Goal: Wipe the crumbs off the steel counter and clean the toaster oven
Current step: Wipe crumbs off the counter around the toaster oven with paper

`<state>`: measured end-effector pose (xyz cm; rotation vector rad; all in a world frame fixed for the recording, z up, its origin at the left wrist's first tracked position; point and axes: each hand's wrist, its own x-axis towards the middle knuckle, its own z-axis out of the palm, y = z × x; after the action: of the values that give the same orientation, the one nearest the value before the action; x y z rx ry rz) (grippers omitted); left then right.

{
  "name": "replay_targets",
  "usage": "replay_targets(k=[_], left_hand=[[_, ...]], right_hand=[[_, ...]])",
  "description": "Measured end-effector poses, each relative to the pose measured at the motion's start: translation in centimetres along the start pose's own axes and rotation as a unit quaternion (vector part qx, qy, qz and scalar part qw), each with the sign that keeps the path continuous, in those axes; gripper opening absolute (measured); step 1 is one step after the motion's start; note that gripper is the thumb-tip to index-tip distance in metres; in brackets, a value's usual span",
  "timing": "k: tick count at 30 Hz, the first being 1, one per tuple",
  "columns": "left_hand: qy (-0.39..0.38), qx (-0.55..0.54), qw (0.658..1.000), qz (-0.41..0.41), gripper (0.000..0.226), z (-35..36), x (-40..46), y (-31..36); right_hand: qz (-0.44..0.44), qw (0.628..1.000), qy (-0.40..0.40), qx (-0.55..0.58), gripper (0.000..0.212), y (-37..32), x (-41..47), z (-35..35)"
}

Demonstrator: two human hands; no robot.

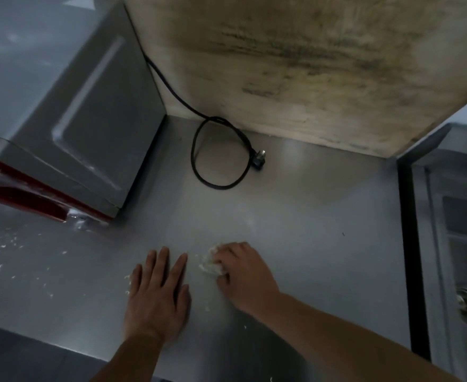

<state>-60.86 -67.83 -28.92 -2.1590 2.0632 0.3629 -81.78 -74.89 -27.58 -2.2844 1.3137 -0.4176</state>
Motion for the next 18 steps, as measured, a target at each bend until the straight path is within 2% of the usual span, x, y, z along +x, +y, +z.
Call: replay_targets(k=[4,8,13,16,18], left_hand=[[0.008,0.0,1.0,0.014,0.063,0.1,0.0,-0.3],[0.01,0.001,1.0,0.017,0.064,0.2,0.1,-0.3],[0.012,-0.005,1.0,0.025,0.063,0.4,0.3,-0.6],[0.013,-0.011,0.999,0.032,0.064,0.5,0.4,-0.7],[0.013,-0.009,0.999,0.035,0.063,0.4,0.4,-0.7]], right_hand=[[0.126,0.984,0.1,0.074,0.019,2.5,3.0,-4.0],[0.205,0.957,0.207,0.014,0.02,8.3,9.2,-7.8],[0.289,0.93,0.171,-0.147,0.027,14.0,11.6,-8.6],[0.25,0.942,0.134,-0.181,0.029,11.6,11.1,-5.7],[0.223,0.956,0.126,-0.145,0.025,8.5,9.6,-3.4]])
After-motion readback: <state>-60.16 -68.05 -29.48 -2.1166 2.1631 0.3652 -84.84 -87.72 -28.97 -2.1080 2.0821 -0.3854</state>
